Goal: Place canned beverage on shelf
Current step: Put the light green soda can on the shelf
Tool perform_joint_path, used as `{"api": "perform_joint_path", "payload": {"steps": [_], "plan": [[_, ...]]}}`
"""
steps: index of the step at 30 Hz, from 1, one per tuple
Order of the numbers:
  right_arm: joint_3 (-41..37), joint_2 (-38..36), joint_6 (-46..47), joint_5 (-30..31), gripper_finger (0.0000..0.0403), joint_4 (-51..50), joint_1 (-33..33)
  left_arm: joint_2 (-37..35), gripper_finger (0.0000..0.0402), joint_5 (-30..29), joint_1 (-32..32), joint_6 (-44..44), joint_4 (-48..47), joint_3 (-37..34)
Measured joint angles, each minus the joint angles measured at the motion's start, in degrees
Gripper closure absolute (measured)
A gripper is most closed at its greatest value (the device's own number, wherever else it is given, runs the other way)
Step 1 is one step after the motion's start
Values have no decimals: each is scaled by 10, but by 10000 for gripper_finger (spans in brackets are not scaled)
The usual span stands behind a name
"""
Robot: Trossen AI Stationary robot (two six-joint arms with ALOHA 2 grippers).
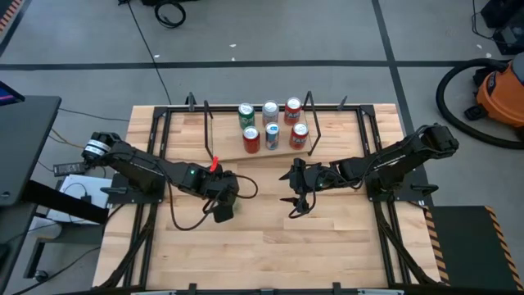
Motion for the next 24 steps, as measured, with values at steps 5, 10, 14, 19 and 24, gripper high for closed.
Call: {"api": "perform_joint_path", "payload": {"steps": [5, 10, 14, 19, 24], "plan": [[0, 0, 0, 0, 48, 0, 0, 0, 83, 16, 0, 4, 13, 0], [0, 0, 0, 0, 48, 0, 0, 0, 83, 34, 1, 5, 14, 0], [0, 0, 0, 0, 48, 0, 0, 0, 83, 38, 2, 5, 14, 0], [0, 0, 0, 0, 48, 7, 0, 0, 83, 38, 2, 6, 14, 0], [0, 0, 0, 0, 48, 9, 0, 0, 83, 38, 2, 6, 15, 0]]}}
